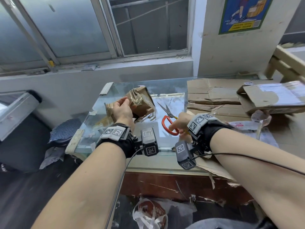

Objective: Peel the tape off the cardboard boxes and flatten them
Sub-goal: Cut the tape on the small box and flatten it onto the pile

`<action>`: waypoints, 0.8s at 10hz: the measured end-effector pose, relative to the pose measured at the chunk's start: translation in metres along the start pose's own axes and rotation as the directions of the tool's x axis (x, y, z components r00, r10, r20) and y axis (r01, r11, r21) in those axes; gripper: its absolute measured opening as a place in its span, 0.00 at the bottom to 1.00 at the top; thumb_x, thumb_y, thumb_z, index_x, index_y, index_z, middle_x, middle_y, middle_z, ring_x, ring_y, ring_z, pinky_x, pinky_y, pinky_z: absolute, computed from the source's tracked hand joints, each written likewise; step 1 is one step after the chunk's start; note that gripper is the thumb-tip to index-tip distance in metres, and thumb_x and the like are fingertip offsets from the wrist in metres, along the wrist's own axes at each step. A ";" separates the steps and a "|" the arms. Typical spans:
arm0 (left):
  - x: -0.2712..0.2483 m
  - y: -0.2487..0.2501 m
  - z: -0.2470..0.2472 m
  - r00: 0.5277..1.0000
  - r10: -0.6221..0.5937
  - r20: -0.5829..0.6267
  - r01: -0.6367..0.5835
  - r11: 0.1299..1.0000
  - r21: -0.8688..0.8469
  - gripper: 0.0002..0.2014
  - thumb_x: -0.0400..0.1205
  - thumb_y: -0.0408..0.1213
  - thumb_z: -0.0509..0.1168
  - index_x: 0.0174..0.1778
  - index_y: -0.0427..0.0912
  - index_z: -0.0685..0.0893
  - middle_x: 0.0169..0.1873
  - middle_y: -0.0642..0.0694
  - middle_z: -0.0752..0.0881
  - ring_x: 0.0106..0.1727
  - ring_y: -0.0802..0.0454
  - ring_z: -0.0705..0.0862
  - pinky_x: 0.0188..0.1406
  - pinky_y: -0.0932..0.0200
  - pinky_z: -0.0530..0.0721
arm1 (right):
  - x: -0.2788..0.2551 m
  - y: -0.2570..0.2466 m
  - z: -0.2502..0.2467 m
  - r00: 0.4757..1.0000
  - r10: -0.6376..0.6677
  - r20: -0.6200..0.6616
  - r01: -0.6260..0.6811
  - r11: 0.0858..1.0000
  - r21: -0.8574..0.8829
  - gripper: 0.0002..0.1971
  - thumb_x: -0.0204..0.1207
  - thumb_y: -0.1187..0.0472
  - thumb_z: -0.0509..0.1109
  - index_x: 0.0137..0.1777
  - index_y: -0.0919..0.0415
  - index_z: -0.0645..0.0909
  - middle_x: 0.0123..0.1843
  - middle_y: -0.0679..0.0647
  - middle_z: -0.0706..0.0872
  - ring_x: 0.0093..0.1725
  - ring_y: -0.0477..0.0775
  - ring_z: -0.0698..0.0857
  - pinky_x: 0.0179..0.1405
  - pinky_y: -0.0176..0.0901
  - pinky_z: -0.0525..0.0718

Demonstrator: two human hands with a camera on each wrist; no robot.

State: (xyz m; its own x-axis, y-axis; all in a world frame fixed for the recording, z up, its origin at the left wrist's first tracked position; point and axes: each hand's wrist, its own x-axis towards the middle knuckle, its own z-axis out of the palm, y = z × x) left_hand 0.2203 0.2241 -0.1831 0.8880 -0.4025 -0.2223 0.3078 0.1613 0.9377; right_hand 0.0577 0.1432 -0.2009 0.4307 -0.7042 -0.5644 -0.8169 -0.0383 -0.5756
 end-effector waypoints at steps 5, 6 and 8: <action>-0.009 0.009 -0.022 0.988 0.009 0.156 -0.022 0.996 0.082 0.14 0.77 0.30 0.72 0.52 0.50 0.80 0.42 0.51 0.84 0.36 0.59 0.82 0.17 0.70 0.76 | 0.017 -0.005 0.027 0.993 -0.121 -0.014 0.118 0.986 -0.115 0.07 0.73 0.62 0.73 0.49 0.61 0.79 0.61 0.66 0.82 0.61 0.67 0.83 0.61 0.61 0.82; -0.008 0.009 -0.021 0.984 0.017 0.175 -0.034 0.995 0.094 0.15 0.77 0.28 0.71 0.55 0.48 0.80 0.40 0.55 0.83 0.32 0.63 0.82 0.16 0.72 0.74 | 0.016 -0.013 0.029 0.986 -0.145 -0.080 0.130 0.977 -0.169 0.13 0.79 0.65 0.63 0.60 0.70 0.79 0.61 0.67 0.82 0.63 0.67 0.81 0.61 0.52 0.81; -0.006 0.006 -0.018 0.977 -0.004 0.211 -0.023 0.992 0.126 0.15 0.77 0.25 0.71 0.51 0.49 0.80 0.44 0.55 0.84 0.33 0.61 0.82 0.20 0.72 0.76 | 0.022 -0.019 0.026 0.968 -0.130 -0.216 0.051 0.940 -0.338 0.18 0.80 0.69 0.64 0.29 0.63 0.65 0.29 0.55 0.71 0.36 0.57 0.77 0.41 0.40 0.74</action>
State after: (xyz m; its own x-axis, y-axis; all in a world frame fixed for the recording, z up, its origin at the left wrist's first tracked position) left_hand 0.2232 0.2439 -0.1810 0.7946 -0.5844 -0.1645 0.2415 0.0557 0.9688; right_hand 0.0930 0.1471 -0.2175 0.4403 -0.8297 -0.3432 -0.8753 -0.3115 -0.3699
